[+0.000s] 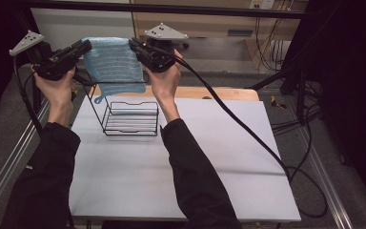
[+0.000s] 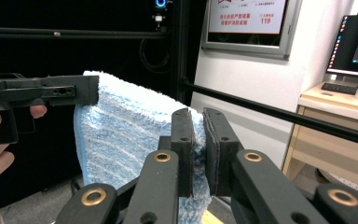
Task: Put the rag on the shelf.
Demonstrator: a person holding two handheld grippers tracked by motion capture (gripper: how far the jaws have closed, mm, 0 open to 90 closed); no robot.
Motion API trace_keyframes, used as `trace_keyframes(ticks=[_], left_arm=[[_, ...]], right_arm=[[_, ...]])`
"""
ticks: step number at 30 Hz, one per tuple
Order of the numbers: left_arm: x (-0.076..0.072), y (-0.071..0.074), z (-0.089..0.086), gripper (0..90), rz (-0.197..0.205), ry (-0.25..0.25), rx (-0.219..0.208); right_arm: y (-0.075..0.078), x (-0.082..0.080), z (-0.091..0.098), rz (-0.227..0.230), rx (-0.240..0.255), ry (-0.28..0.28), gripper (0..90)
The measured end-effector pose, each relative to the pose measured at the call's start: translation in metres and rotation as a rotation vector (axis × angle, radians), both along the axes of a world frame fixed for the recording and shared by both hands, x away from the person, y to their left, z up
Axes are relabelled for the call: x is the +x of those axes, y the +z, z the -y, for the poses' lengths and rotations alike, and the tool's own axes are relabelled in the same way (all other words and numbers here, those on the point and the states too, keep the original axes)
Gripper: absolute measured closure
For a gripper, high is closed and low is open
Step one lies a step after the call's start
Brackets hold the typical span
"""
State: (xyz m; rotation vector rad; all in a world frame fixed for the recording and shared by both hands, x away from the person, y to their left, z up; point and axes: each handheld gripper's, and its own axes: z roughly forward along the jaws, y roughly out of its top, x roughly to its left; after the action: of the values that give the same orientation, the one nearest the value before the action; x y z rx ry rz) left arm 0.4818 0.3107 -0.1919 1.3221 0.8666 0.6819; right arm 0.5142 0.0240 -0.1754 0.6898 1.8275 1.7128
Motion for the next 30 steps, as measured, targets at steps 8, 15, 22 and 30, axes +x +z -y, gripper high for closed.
trace_keyframes(ticks=[8,15,22,30], left_arm=[[-0.009,-0.011,-0.002,80.4,-0.029,-0.01,0.018],[-0.017,-0.015,0.001,80.3,-0.042,-0.023,0.071],[-0.022,-0.022,-0.002,80.1,-0.049,-0.037,0.08],[-0.026,-0.029,-0.003,80.0,-0.064,-0.049,0.093]], right_arm=[[-0.005,-0.009,-0.003,-0.02,-0.053,-0.008,83.6],[-0.015,-0.013,0.003,-0.067,-0.039,0.013,83.6],[-0.021,-0.019,0.005,-0.072,-0.047,0.036,83.4],[-0.031,-0.021,0.006,-0.087,-0.055,0.05,83.3]])
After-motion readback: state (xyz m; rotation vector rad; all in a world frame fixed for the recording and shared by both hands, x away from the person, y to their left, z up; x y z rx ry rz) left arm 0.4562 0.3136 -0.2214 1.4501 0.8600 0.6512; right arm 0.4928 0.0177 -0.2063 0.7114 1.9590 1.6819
